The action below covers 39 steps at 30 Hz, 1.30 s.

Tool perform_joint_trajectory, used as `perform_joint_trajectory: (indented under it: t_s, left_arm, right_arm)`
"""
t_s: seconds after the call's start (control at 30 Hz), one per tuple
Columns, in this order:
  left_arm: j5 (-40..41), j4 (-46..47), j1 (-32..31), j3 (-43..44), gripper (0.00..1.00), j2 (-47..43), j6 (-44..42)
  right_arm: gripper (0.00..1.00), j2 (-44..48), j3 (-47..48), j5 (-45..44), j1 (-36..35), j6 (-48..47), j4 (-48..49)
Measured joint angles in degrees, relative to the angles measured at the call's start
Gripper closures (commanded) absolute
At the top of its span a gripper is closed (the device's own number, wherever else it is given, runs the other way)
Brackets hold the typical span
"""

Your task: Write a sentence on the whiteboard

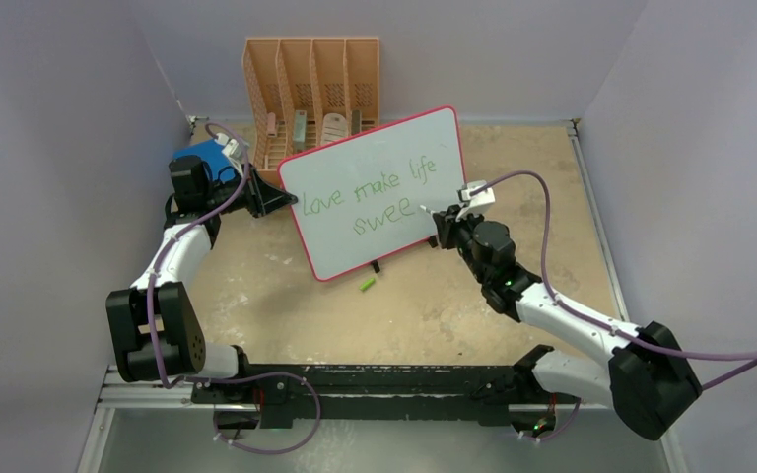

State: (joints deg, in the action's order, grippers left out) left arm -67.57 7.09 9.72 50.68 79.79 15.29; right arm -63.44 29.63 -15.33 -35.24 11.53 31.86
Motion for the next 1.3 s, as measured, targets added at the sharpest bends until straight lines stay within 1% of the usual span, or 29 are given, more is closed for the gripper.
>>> perform_joint_trajectory:
  t_s: [0.43, 1.3]
  left_arm:
    - [0.07, -0.2, 0.0, 0.0, 1.0, 0.0, -0.04]
    - [0.11, -0.76, 0.0, 0.0, 1.0, 0.0, -0.11]
  right_arm:
    - [1.0, -3.69, 0.02, 1.99, 1.16, -0.2, 3.06]
    - [1.0, -5.6, 0.04, 2.8, 3.78, -0.44, 5.79]
